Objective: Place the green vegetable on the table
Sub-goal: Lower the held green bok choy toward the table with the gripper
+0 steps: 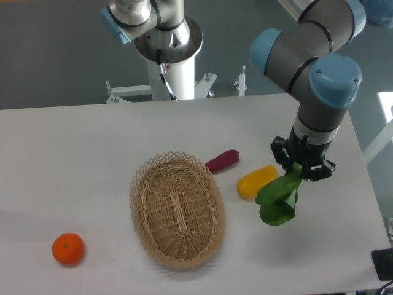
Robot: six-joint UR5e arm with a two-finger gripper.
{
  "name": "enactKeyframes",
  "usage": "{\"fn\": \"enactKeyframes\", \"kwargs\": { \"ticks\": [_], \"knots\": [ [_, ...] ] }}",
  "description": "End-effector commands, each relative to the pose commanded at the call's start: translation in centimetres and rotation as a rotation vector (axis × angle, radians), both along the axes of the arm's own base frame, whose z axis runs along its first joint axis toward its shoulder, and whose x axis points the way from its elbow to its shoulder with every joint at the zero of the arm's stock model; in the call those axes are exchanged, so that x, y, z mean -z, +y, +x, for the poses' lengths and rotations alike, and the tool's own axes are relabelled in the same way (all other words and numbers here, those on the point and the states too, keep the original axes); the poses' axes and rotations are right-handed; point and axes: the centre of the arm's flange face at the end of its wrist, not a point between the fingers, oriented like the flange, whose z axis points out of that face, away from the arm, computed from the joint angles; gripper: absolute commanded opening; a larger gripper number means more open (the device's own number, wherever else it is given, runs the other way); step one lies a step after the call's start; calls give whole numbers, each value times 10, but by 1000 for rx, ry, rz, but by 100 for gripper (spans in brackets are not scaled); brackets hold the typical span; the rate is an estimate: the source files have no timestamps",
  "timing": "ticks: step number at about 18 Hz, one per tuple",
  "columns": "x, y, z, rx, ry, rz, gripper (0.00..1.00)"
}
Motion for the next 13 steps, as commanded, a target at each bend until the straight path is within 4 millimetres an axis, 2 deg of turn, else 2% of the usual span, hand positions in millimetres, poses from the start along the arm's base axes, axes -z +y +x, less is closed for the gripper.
{"fn": "enactKeyframes", "kwargs": {
  "ticks": [8,13],
  "knots": [
    [7,3,-9,-5,2,-17,18],
    [33,7,-16,-18,-29,-32,18]
  ]
}}
